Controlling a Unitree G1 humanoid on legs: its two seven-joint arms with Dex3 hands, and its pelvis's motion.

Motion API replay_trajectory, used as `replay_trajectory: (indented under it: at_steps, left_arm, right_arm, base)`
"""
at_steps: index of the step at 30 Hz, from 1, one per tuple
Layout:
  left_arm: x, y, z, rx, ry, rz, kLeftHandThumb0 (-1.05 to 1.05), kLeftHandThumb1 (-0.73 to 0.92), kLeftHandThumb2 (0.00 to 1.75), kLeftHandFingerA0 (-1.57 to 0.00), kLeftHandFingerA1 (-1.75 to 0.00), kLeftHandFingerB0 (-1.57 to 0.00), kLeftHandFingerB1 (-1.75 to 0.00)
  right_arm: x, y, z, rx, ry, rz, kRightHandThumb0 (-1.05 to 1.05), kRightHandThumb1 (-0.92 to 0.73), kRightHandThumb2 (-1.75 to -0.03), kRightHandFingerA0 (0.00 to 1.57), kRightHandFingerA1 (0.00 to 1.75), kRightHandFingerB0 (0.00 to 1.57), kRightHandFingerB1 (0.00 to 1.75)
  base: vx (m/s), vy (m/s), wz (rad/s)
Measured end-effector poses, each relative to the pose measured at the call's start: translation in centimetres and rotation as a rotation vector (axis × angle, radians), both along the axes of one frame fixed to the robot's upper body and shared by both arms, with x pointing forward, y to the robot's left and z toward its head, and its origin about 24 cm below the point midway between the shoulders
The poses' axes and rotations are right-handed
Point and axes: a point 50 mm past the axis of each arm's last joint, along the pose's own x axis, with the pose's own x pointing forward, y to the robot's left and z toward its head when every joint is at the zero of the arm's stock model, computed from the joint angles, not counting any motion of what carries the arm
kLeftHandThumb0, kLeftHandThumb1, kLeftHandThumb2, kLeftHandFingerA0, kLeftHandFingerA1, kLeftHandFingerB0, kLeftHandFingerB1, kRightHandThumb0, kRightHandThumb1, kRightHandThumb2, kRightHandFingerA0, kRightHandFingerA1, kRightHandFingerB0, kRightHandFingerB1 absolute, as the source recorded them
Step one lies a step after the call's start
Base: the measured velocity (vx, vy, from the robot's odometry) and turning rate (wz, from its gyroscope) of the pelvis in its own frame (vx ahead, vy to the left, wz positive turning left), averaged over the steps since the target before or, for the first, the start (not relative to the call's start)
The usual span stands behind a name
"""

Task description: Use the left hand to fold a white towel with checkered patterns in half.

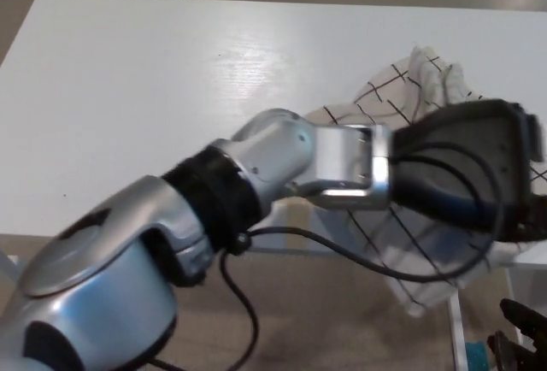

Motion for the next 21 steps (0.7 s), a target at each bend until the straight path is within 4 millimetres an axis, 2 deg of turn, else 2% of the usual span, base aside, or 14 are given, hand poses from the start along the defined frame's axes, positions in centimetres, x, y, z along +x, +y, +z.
replay_trajectory:
  at_steps: [2, 3, 4, 5, 7, 8, 9, 10, 11, 13, 14, 20, 21]
  left_arm:
    - [-0.3, -0.7, 0.0, 0.014, 0.004, 0.006, -0.98, 0.59, 0.90, 0.00, 0.00, 0.00, -0.03]
    - [-0.4, -0.8, 0.0, 0.019, 0.003, 0.012, -0.94, 0.69, 0.62, 0.00, 0.00, 0.00, 0.00]
    - [-0.4, -0.9, 0.0, 0.021, 0.002, 0.016, -0.94, 0.69, 0.62, 0.00, 0.00, 0.00, 0.00]
    - [-0.4, -0.9, 0.0, 0.021, 0.002, 0.016, -1.03, 0.70, 0.64, 0.00, 0.00, 0.00, 0.00]
    - [-0.5, -1.2, 0.2, 0.032, -0.004, 0.036, -1.01, 0.72, 0.64, 0.00, 0.00, 0.00, 0.00]
    - [-0.5, -1.3, 0.3, 0.036, -0.006, 0.042, -1.00, 0.70, 0.64, 0.00, 0.00, 0.00, 0.00]
    - [-0.5, -1.4, 0.4, 0.041, -0.009, 0.053, -1.01, 0.69, 0.63, 0.00, 0.00, 0.00, 0.00]
    - [-0.5, -1.4, 0.5, 0.043, -0.010, 0.059, -1.03, 0.68, 0.62, 0.00, 0.00, 0.00, 0.00]
    - [-0.4, -1.5, 0.6, 0.046, -0.010, 0.067, -1.04, 0.69, 0.61, 0.00, 0.00, 0.00, 0.00]
    - [-0.3, -1.5, 0.9, 0.048, -0.007, 0.088, -1.04, 0.69, 0.61, 0.00, 0.00, 0.00, 0.00]
    - [-0.2, -1.5, 1.1, 0.050, -0.005, 0.108, -1.05, 0.68, 0.62, 0.00, 0.00, 0.00, 0.00]
    - [0.6, -1.4, 2.0, 0.060, 0.012, 0.190, -1.02, 0.67, 0.61, 0.00, 0.00, 0.00, -0.04]
    - [0.8, -1.3, 2.2, 0.060, 0.020, 0.214, -1.05, 0.53, 0.83, 0.00, 0.00, 0.00, -0.01]
  right_arm:
    - [0.1, 0.0, 0.0, -0.002, -0.001, 0.005, -0.55, -0.66, -0.60, 0.62, 0.56, 0.69, 0.48]
    - [0.1, 0.1, 0.0, -0.002, -0.001, 0.006, -0.57, -0.66, -0.60, 0.61, 0.53, 0.68, 0.48]
    - [0.1, 0.1, 0.0, -0.002, -0.001, 0.006, -0.57, -0.66, -0.60, 0.61, 0.53, 0.68, 0.48]
    - [0.1, 0.1, 0.0, -0.002, -0.001, 0.006, -0.64, -0.60, -0.62, 0.47, 0.43, 0.66, 0.52]
    - [0.1, 0.1, 0.0, -0.002, -0.002, 0.009, -0.64, -0.65, -0.60, 0.43, 0.40, 0.62, 0.49]
    - [0.1, 0.1, 0.1, -0.002, -0.002, 0.009, -0.67, -0.66, -0.60, 0.28, 0.37, 0.52, 0.47]
    - [0.1, 0.1, 0.1, -0.001, -0.002, 0.011, -0.61, -0.65, -0.60, 0.23, 0.37, 0.52, 0.48]
    - [0.1, 0.1, 0.1, -0.001, -0.003, 0.011, -0.60, -0.69, -0.61, 0.35, 0.40, 0.73, 0.71]
    - [0.1, 0.1, 0.1, -0.001, -0.003, 0.012, -0.62, -0.70, -0.61, 0.58, 0.50, 0.73, 0.79]
    - [0.2, 0.1, 0.1, -0.001, -0.003, 0.014, -0.62, -0.70, -0.61, 0.58, 0.50, 0.73, 0.79]
    - [0.2, 0.1, 0.1, -0.002, -0.004, 0.015, -0.64, -0.70, -0.61, 0.62, 0.53, 0.72, 0.49]
    - [0.4, 0.2, 0.2, -0.003, -0.009, 0.019, -0.62, -0.70, -0.62, 0.63, 0.51, 0.71, 0.46]
    - [0.4, 0.2, 0.2, -0.004, -0.009, 0.019, -0.63, -0.70, -0.62, 0.63, 0.51, 0.70, 0.46]
  base:
    - [0.00, 0.000, 0.00]
    - [0.00, 0.000, 0.00]
    - [0.00, 0.000, 0.00]
    - [0.00, 0.000, 0.00]
    - [0.00, 0.000, 0.00]
    - [0.00, 0.000, 0.00]
    - [0.00, 0.000, 0.00]
    - [0.00, 0.000, 0.00]
    - [0.00, 0.000, 0.00]
    - [0.00, 0.000, 0.00]
    - [0.00, 0.000, 0.00]
    - [0.00, 0.000, 0.00]
    - [0.00, 0.000, 0.00]
